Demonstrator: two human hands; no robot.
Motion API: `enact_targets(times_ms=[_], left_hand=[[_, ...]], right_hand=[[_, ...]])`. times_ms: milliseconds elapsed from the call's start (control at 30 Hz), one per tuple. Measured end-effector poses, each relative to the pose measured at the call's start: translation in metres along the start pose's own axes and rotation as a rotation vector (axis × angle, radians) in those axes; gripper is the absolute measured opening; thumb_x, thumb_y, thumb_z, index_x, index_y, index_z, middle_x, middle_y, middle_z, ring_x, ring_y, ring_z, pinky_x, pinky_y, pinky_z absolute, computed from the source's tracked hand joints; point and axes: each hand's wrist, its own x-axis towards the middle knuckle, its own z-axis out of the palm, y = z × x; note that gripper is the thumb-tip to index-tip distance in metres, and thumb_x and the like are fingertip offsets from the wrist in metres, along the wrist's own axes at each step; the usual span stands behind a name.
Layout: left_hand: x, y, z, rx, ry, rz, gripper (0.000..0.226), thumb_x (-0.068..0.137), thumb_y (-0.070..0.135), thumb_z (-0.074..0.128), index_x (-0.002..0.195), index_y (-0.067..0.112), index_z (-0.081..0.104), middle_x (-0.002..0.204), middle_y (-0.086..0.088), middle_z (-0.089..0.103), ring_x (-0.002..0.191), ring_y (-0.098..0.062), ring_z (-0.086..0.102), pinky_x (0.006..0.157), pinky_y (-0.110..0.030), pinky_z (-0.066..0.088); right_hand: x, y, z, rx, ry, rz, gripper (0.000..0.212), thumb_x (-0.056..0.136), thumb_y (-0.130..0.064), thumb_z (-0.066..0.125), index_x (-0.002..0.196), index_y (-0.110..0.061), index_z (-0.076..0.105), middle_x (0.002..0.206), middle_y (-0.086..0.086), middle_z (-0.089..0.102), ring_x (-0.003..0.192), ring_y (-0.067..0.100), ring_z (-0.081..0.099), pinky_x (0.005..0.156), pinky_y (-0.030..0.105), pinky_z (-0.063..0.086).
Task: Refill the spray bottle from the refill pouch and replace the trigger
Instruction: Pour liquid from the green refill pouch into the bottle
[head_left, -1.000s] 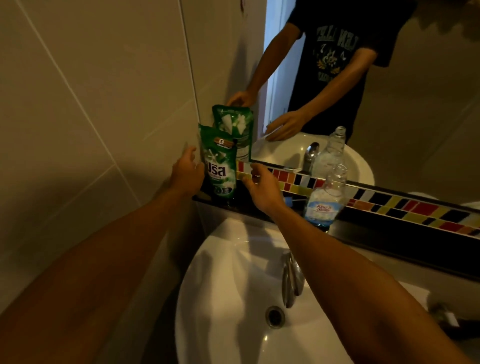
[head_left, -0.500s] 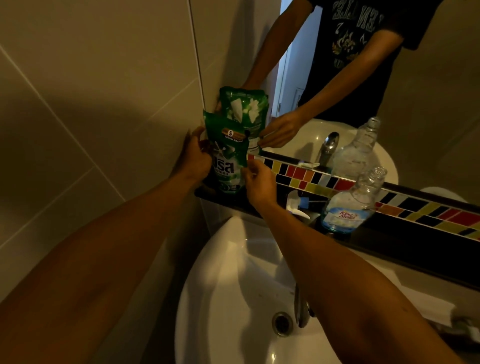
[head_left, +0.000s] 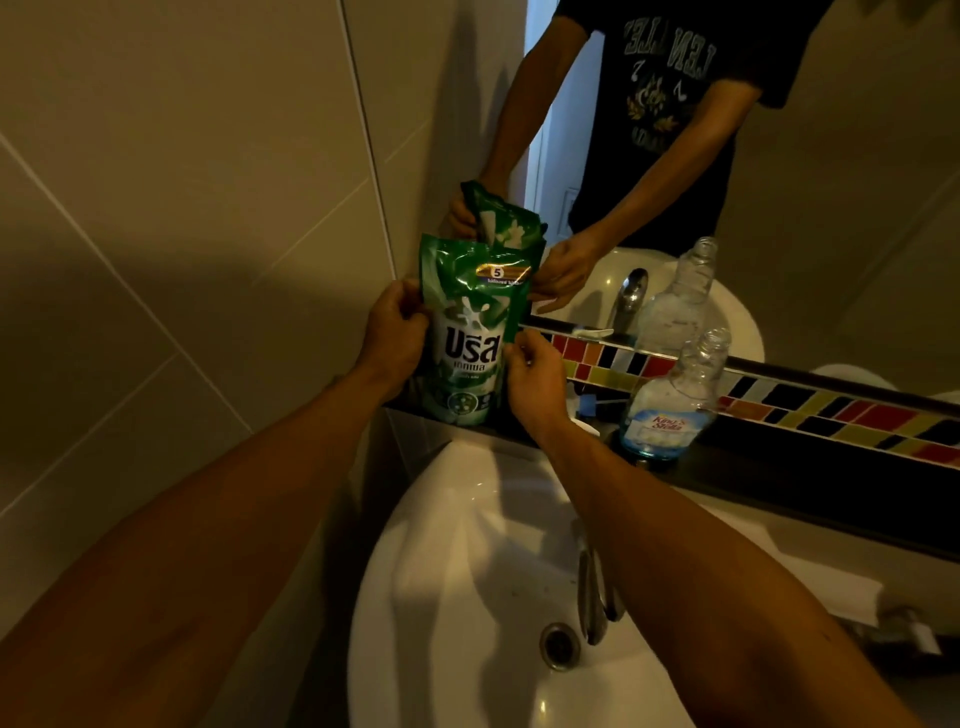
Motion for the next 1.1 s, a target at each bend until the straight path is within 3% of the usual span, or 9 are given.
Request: enact_targets(times_ms=[100,267,333,400,533,667,733,900,1100], left_hand=[[-0.014,0.017,0.010,-0.065,-0.052,0.006,0.021,0.094,0.006,0.055,0.090,0.027,0.059,0.092,-0.001,0.066,0.088,-0.026,0.066,0.076,-0.047,0.057],[-0.049,0.052,0.029,-0.185,-0.137,-0.003,0.014,0.101,0.005,0.050,0.113,0.010,0.056,0.102,-0.005,0.071,0.093,-0.023,0.071,0.072,-0.044,0.062],[-0.063,0.067,0.037,-0.179,-0.151,-0.010,0.017,0.101,0.006,0.050,0.117,0.008,0.056,0.106,-0.008,0.071,0.095,-0.025,0.071,0.071,-0.046,0.062],[-0.075,0.082,0.046,-0.180,-0.148,-0.020,0.018,0.101,0.007,0.051,0.117,0.009,0.057,0.102,-0.006,0.070,0.093,-0.025,0.070,0.068,-0.043,0.061],[-0.101,0.109,0.065,-0.206,-0.141,-0.077,0.015,0.100,0.007,0.051,0.105,0.019,0.059,0.090,0.002,0.071,0.086,-0.022,0.069,0.061,-0.037,0.059],[-0.119,0.126,0.078,-0.210,-0.147,-0.134,0.018,0.099,0.005,0.050,0.100,0.020,0.059,0.104,-0.009,0.070,0.095,-0.029,0.069,0.077,-0.060,0.059],[-0.126,0.131,0.082,-0.201,-0.157,-0.161,0.019,0.099,0.004,0.049,0.099,0.020,0.059,0.107,-0.011,0.070,0.100,-0.032,0.069,0.079,-0.061,0.058],[-0.134,0.137,0.092,-0.171,-0.223,-0.195,0.016,0.100,0.007,0.048,0.102,0.019,0.058,0.112,-0.013,0.070,0.100,-0.032,0.070,0.063,-0.045,0.061],[-0.123,0.139,0.097,-0.056,-0.319,-0.200,0.016,0.098,0.007,0.052,0.103,0.020,0.059,0.108,-0.010,0.069,0.103,-0.031,0.068,0.084,-0.057,0.057]], right_hand=[[-0.016,-0.007,-0.023,0.069,-0.002,-0.011,0.014,0.105,-0.010,0.051,0.108,-0.009,0.065,0.101,0.002,0.069,0.091,0.009,0.064,0.079,0.027,0.054],[-0.047,-0.024,-0.061,0.197,-0.017,0.005,0.015,0.109,-0.017,0.045,0.107,-0.024,0.058,0.111,0.005,0.067,0.102,0.017,0.066,0.086,0.036,0.057],[-0.060,-0.032,-0.076,0.243,-0.012,0.007,0.015,0.110,-0.018,0.041,0.106,-0.022,0.056,0.112,0.009,0.067,0.100,0.018,0.065,0.084,0.037,0.056],[-0.071,-0.038,-0.092,0.250,-0.024,0.018,0.015,0.111,-0.020,0.037,0.113,-0.017,0.052,0.115,0.010,0.067,0.102,0.018,0.066,0.087,0.038,0.057],[-0.086,-0.042,-0.119,0.250,-0.049,0.053,0.022,0.109,-0.036,0.036,0.123,-0.024,0.048,0.123,0.010,0.066,0.114,0.025,0.066,0.100,0.055,0.055],[-0.102,-0.045,-0.141,0.365,-0.125,0.136,0.024,0.109,-0.040,0.039,0.125,-0.033,0.055,0.129,0.004,0.067,0.120,0.024,0.064,0.104,0.060,0.052],[-0.111,-0.045,-0.151,0.439,-0.170,0.181,0.022,0.108,-0.043,0.041,0.123,-0.040,0.058,0.127,-0.002,0.069,0.119,0.024,0.065,0.103,0.060,0.051],[-0.125,-0.039,-0.163,0.490,-0.226,0.181,0.027,0.109,-0.046,0.040,0.135,-0.047,0.050,0.125,-0.012,0.069,0.118,0.016,0.065,0.100,0.051,0.054],[-0.128,-0.031,-0.160,0.497,-0.165,0.157,0.040,0.110,-0.044,0.039,0.150,-0.044,0.040,0.141,-0.004,0.062,0.127,0.021,0.061,0.103,0.056,0.053]])
